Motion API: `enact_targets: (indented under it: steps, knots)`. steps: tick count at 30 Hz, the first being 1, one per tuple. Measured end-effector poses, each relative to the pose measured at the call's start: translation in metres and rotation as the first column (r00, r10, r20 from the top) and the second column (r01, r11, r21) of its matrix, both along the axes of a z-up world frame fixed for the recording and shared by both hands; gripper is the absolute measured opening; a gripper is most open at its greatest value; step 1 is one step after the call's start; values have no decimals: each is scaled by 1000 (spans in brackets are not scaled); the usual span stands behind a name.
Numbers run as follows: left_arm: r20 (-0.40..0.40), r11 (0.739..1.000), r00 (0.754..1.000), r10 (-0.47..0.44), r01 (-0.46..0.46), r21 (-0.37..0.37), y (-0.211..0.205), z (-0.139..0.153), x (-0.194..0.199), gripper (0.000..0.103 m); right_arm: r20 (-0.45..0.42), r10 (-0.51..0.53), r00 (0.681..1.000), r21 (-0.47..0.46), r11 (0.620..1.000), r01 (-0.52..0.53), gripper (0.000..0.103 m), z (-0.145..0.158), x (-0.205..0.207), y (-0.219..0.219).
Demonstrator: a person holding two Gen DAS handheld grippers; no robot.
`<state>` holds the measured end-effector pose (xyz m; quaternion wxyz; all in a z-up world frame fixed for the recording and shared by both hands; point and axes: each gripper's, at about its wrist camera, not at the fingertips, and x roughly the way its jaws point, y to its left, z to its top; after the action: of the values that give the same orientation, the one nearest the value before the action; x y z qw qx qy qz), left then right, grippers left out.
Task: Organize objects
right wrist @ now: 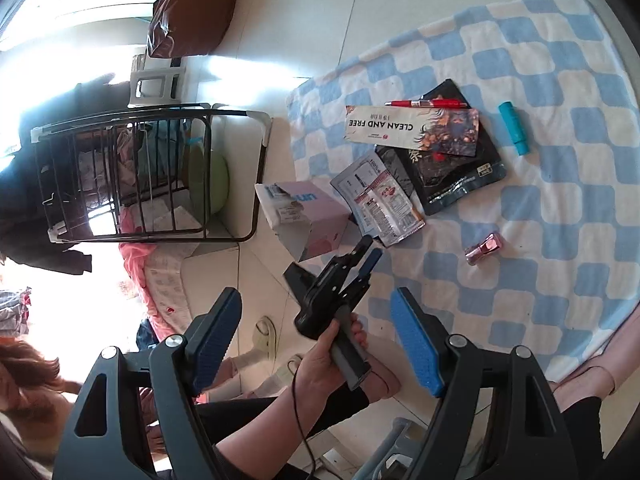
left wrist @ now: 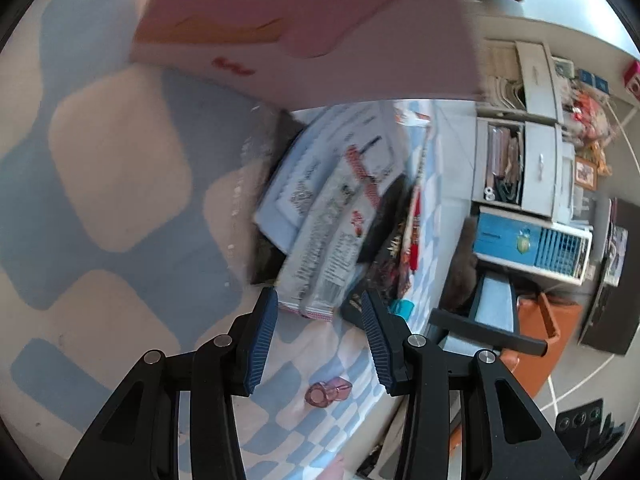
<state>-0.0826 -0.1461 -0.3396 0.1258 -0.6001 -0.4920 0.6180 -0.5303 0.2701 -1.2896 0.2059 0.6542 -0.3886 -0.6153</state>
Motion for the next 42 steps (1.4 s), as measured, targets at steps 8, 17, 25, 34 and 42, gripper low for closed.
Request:
enact_targets:
  steps: [8, 17, 25, 34, 42]
  knots:
    - [6, 996, 999, 42, -42, 84, 6, -18, 5, 41, 47, -11, 999, -25, 1000, 13, 78, -13, 5, 4]
    - [-18, 981, 993, 116, -112, 159, 12, -59, -2, 41, 50, -1, 999, -38, 999, 3, 78, -12, 5, 0]
    - [-29, 998, 999, -19, 20, 60, 49, -45, -28, 33, 77, -25, 997, -24, 999, 26, 78, -21, 8, 7]
    - [43, 987, 998, 50, -56, 149, 65, -62, -41, 1, 93, -25, 995, -22, 999, 27, 78, -25, 12, 8]
    - [4, 943, 994, 108, -104, 318, 59, -66, -31, 0, 104, -42, 994, -55, 997, 48, 78, -32, 12, 8]
